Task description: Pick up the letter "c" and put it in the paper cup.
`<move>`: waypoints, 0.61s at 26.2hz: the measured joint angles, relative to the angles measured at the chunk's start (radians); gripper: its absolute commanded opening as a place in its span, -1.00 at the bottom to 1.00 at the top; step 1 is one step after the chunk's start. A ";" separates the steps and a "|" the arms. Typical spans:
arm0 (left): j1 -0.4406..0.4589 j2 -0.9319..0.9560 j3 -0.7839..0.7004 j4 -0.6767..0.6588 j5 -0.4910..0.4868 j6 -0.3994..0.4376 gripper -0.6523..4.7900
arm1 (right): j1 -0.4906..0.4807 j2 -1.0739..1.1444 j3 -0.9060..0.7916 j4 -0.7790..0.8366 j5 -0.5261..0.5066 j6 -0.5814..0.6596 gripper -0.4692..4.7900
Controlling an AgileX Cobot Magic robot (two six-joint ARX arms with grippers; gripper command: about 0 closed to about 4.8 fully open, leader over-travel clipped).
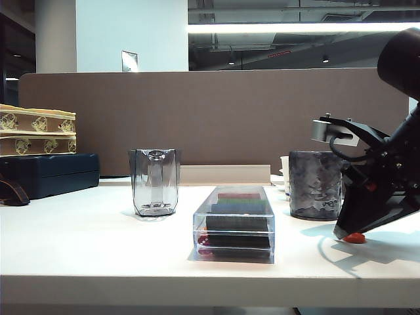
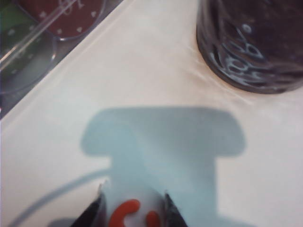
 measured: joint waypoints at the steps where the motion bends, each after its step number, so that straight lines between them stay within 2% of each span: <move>1: 0.000 0.000 0.000 0.000 0.000 0.000 -0.78 | 0.000 0.000 0.005 -0.006 0.009 -0.001 -0.05; 11: 0.000 0.000 0.000 0.000 0.000 0.000 -0.78 | -0.001 -0.007 0.049 -0.051 0.037 -0.001 -0.01; 16: 0.000 0.000 0.000 0.000 0.000 0.000 -0.78 | -0.001 -0.050 0.049 -0.164 0.037 -0.003 -0.01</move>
